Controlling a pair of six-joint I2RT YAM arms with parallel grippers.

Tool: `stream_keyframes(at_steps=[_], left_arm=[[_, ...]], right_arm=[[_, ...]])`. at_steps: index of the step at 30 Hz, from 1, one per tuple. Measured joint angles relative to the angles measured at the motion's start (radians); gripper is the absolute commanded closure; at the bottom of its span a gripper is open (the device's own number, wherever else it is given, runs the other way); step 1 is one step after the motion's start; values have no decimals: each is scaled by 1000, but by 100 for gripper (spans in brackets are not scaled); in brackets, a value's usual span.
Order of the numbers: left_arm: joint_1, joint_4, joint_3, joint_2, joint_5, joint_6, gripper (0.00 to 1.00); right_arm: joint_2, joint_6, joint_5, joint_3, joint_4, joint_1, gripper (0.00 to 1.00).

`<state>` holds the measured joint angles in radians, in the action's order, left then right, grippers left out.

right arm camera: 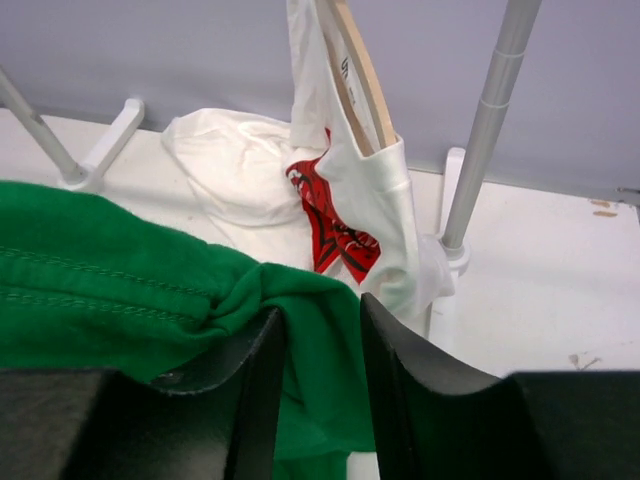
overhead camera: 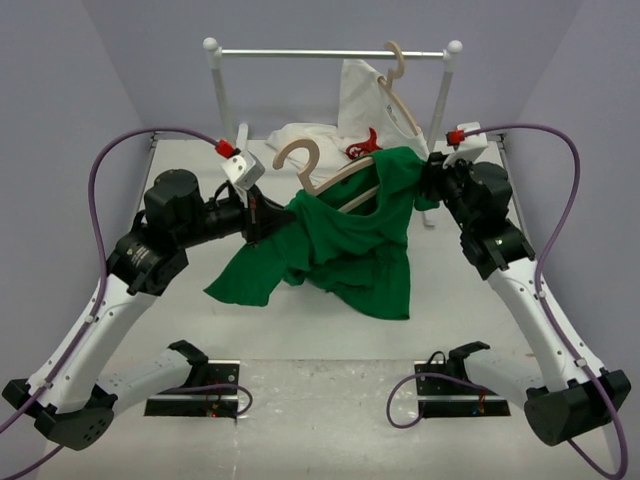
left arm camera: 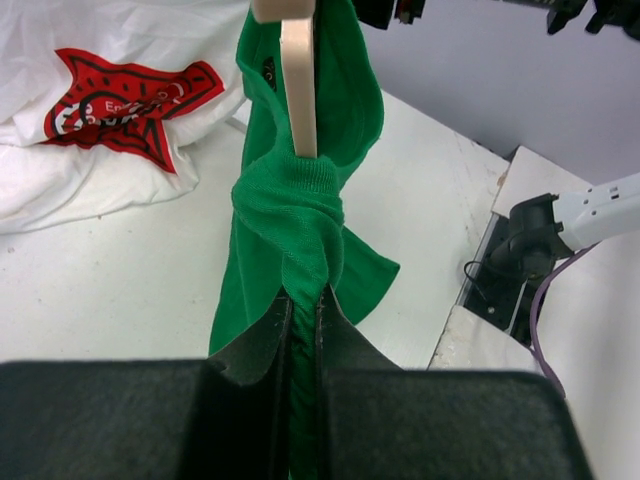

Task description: Place the t-shirt on the hanger

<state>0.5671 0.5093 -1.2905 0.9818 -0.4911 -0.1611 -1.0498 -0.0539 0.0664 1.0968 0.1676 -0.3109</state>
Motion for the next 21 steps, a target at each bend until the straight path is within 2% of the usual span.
stream_keyframes(at_steps=[3, 8, 13, 18, 21], left_arm=[[0, 23, -2, 3, 9, 27, 100], [-2, 39, -6, 32, -11, 71, 100], [-3, 27, -6, 79, -114, 102, 100], [-4, -23, -4, 121, -284, 113, 100], [-4, -60, -2, 141, -372, 114, 100]], right_arm=[[14, -10, -72, 59, 107, 9, 21], [126, 2, -214, 112, 274, 10, 21], [205, 53, -527, 214, 350, 10, 24], [106, 88, -905, 362, 338, -1, 28], [0, 99, -1022, 405, 342, -10, 30]])
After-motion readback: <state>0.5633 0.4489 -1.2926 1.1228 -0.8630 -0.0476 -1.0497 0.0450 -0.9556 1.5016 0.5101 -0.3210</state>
